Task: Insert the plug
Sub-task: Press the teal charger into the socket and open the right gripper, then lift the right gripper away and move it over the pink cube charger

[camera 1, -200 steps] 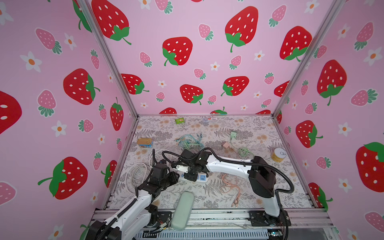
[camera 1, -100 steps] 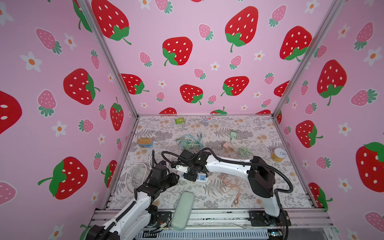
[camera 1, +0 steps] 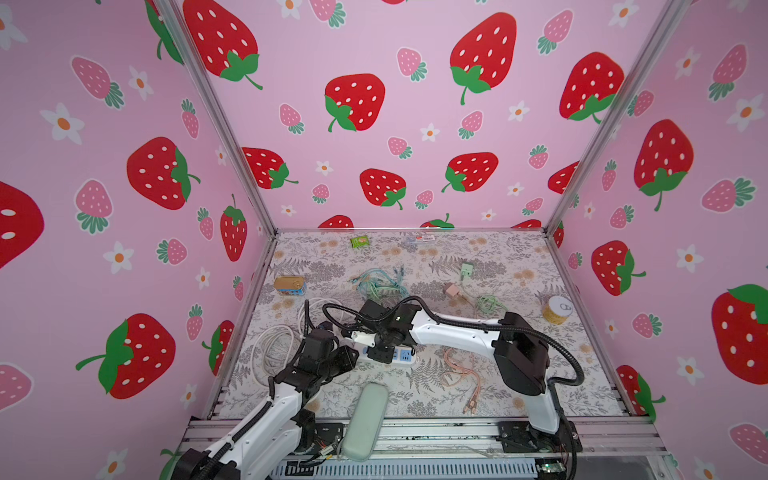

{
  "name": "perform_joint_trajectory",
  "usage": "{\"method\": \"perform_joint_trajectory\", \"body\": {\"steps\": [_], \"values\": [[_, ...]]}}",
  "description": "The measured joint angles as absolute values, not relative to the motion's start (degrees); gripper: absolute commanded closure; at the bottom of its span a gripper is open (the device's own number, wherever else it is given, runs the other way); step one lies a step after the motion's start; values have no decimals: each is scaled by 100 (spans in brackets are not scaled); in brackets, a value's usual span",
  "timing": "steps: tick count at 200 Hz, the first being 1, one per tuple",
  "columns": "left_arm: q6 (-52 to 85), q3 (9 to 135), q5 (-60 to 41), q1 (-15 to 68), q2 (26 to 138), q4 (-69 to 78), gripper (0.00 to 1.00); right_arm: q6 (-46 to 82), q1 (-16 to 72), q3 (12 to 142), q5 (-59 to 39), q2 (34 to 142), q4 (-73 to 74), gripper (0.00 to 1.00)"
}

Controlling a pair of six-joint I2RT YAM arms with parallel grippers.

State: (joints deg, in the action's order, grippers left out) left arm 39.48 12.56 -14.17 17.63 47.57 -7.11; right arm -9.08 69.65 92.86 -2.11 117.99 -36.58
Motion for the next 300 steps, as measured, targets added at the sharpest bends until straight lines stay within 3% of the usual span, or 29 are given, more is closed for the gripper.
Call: {"method": "perform_joint_trajectory", "body": {"steps": [63,158,177,259,300], "values": [[3942,1256,-1417,1763,4755,-714,71,-895,6908,9223,-311,11915,-3618,57],[3900,1256,-1420,1763,4755,-725,70,-751,6761,8908,-672,11533,-3590,49],[3900,1256,-1420,1763,4755,-729,70,-740,6729,8785,-777,11330,-3597,43],[3903,1256,-1444,1763,4779,-709,69,-692,6514,8036,-1249,10392,-3492,41],[3898,1258,-1485,1763,4849,-644,69,-506,6005,7122,-1396,9487,-3120,41]]}}
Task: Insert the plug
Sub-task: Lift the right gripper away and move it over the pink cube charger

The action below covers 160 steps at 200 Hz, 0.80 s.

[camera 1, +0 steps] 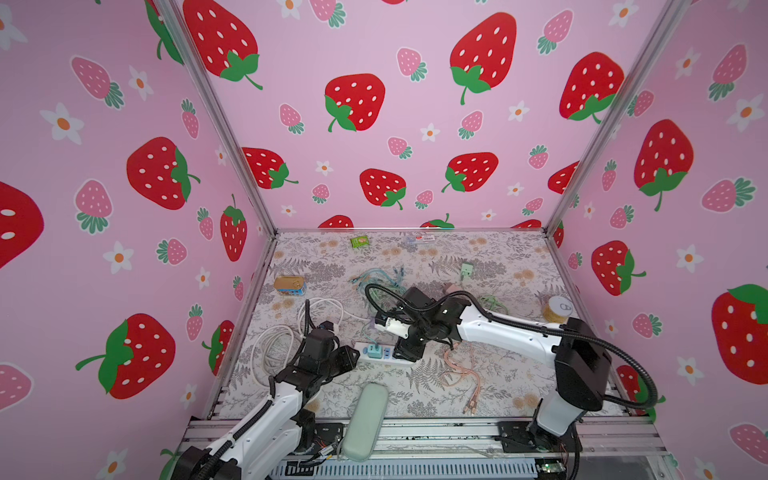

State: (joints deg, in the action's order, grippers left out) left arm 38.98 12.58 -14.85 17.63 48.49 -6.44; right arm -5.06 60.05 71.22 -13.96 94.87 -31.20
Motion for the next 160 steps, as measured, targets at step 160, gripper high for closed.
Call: {"method": "perform_joint_trajectory", "body": {"steps": [160], "values": [[3879,1330,-2169,1763,5636,47,67,296,3406,5782,-296,8562,-1439,36]]}}
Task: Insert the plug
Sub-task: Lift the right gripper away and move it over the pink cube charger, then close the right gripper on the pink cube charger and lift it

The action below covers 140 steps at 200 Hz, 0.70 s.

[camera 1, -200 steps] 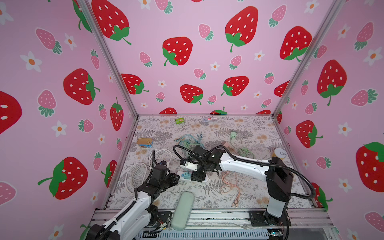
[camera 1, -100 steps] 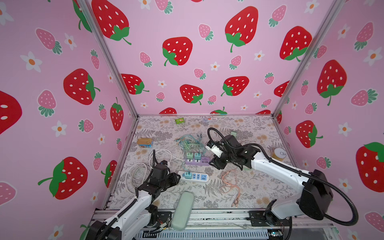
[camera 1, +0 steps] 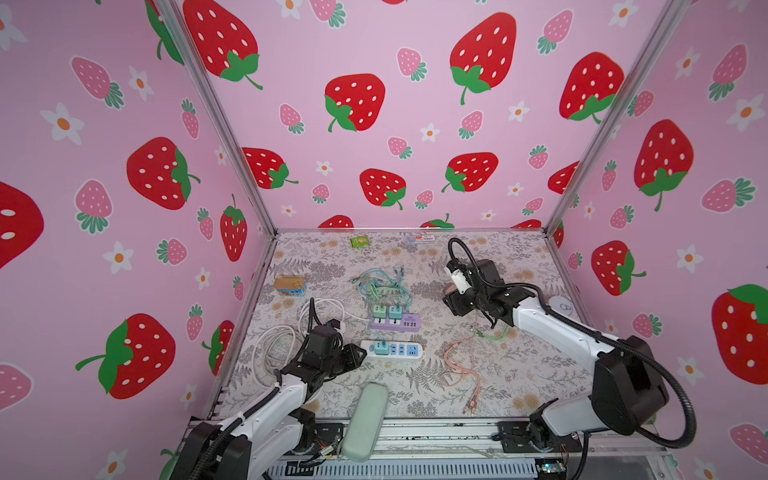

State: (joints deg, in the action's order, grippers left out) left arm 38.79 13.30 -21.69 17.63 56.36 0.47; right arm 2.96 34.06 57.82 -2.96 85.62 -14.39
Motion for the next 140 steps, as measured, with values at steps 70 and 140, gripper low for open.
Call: {"method": "perform_joint_trajectory", "body": {"steps": [70,140], "values": [[3881,1498,-2475,1863,6101,340,65,123,2816,6355,-366,9786,-1000,34],[3881,1861,-2606,2104,6678,613,64,-32,2735,6960,-582,10628,-814,35]]}}
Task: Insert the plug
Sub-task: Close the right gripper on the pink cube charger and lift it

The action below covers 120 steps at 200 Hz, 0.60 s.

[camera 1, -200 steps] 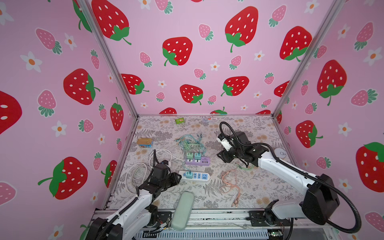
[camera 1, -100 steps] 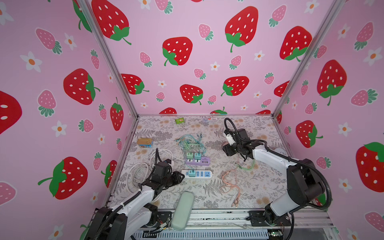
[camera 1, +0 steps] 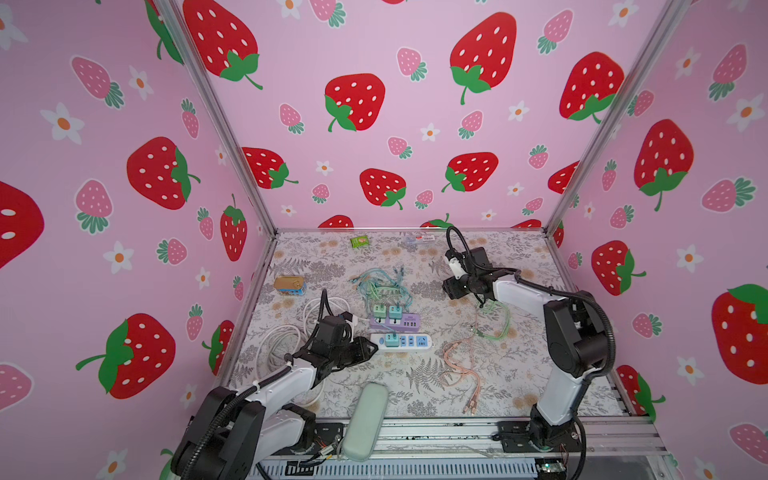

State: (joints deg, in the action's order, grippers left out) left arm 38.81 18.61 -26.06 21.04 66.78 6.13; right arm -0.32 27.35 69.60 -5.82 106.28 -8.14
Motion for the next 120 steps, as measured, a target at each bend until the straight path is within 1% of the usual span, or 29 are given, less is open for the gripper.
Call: {"method": "perform_joint_trajectory", "body": {"steps": [25,47,120], "values": [[3885,1900,-2615,2141,6689,642,63,-67,2722,7137,-613,10849,-821,36],[3887,1900,-2628,2152,6567,622,61,-78,2681,7155,-668,10971,-832,36],[3870,1914,-2547,2165,5365,228,52,-117,2574,7135,-801,11118,-862,37]]}}
